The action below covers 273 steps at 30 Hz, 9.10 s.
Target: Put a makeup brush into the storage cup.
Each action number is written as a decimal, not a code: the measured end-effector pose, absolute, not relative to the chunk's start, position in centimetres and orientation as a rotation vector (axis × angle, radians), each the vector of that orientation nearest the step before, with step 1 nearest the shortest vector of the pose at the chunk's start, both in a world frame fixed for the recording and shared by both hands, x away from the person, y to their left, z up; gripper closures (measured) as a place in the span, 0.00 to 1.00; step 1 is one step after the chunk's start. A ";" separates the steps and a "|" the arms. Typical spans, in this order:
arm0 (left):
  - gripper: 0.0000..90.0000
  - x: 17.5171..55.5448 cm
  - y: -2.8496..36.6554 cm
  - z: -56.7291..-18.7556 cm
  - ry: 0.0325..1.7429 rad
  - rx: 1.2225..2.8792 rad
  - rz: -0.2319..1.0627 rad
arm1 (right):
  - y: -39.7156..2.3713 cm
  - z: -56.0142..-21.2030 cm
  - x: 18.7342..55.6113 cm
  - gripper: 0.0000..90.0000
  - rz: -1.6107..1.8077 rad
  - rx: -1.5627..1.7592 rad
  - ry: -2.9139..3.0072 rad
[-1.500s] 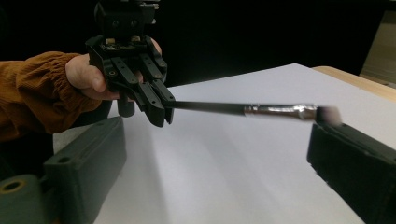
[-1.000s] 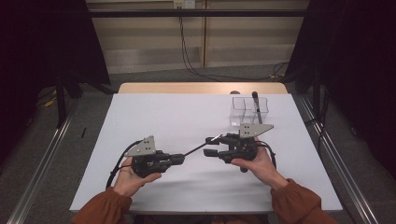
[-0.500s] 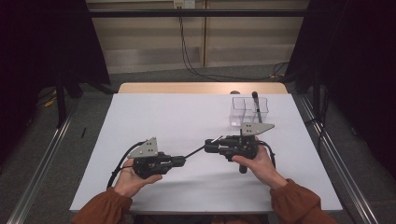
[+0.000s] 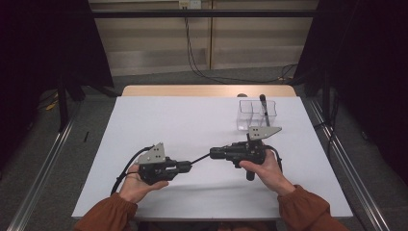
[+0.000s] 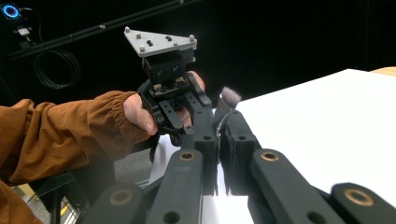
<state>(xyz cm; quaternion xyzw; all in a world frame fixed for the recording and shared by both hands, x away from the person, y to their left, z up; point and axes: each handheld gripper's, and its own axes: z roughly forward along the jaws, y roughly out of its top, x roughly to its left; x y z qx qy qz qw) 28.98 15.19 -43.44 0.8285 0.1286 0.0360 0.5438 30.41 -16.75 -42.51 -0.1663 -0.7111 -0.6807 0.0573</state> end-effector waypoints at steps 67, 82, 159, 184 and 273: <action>0.04 26.3 24.7 -43.4 0.767 1.767 0.440 | -23.1 -40.4 30.0 0.96 -1.909 -0.781 -2.372; 0.04 25.2 25.6 -44.0 0.796 1.732 0.446 | -25.5 -40.1 29.8 0.96 -1.869 -0.878 -2.427; 0.05 25.5 25.6 -44.2 0.778 1.759 0.499 | -34.4 -33.6 36.4 0.96 -1.784 -1.479 -2.667; 0.05 25.5 25.6 -44.3 0.789 1.761 0.503 | -33.2 -36.0 38.8 0.96 -1.509 -1.588 -2.801; 0.05 25.5 25.6 -44.3 0.791 1.758 0.514 | -34.0 -42.3 36.7 0.01 -1.772 -1.690 -2.590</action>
